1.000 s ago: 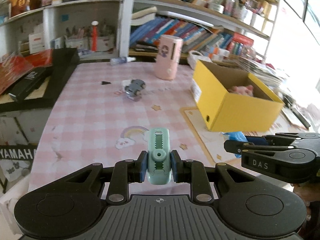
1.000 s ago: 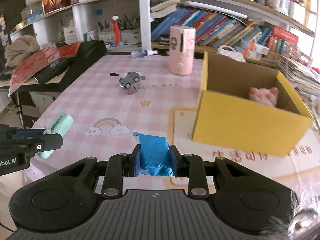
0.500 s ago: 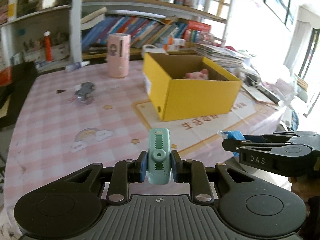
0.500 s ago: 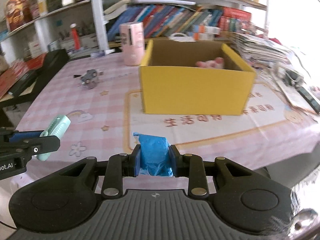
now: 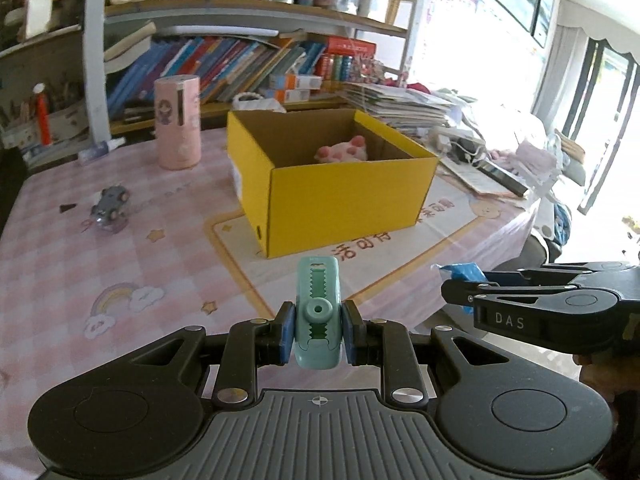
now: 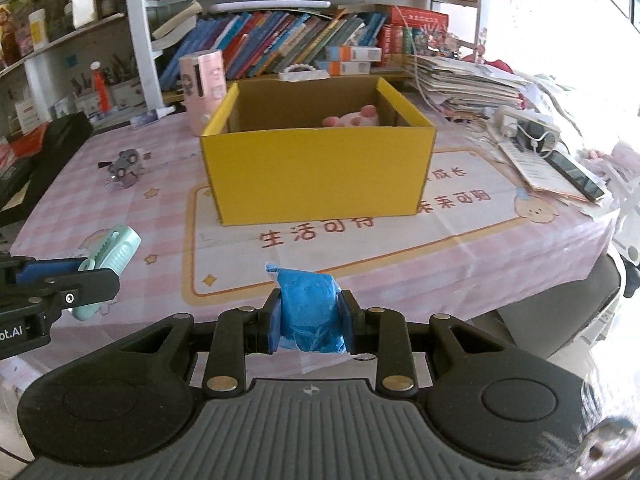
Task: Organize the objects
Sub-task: 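Lift and carry the green toy and blue piece toward the yellow box, then lower the green toy into the box with the left tool while the right tool lowers the blue piece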
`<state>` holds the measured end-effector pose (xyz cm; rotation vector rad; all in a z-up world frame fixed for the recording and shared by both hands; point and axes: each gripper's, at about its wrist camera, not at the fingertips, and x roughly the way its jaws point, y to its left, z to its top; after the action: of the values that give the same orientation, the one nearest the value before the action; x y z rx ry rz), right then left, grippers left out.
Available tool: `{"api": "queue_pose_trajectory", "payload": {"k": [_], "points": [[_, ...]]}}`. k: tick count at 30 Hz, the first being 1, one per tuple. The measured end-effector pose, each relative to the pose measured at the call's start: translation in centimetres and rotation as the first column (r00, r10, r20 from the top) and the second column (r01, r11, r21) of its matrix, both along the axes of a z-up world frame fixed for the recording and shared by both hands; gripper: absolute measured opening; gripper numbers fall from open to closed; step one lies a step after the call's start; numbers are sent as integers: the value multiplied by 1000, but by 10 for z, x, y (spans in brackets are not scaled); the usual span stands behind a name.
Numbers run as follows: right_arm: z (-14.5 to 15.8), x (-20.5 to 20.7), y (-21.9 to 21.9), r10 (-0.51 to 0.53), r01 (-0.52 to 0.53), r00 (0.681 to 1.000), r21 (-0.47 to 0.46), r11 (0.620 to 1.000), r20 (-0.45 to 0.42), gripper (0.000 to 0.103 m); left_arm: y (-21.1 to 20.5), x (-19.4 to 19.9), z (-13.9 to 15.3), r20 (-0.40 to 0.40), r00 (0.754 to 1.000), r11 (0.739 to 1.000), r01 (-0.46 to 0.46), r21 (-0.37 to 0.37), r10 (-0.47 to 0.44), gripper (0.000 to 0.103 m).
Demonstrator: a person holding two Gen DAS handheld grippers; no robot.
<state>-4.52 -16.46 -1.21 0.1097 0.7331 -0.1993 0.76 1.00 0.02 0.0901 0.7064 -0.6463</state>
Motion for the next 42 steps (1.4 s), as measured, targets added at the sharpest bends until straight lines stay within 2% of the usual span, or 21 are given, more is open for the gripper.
{"api": "queue_pose_trajectory", "payload": {"k": [15, 25, 33, 42], "points": [[6, 36, -40, -13, 13, 1000, 2, 1000, 13, 27, -41, 36, 10, 42, 999, 1000, 27, 10, -28, 23], [30, 82, -77, 6, -3, 994, -26, 1000, 113, 27, -74, 82, 35, 120, 993, 999, -14, -29, 17, 23], [45, 130, -103, 84, -73, 979, -68, 995, 184, 27, -103, 118, 38, 138, 987, 996, -86, -19, 88, 23], [27, 181, -116, 204, -195, 970, -79, 978, 134, 27, -123, 144, 16, 82, 985, 986, -157, 50, 153, 23]]}}
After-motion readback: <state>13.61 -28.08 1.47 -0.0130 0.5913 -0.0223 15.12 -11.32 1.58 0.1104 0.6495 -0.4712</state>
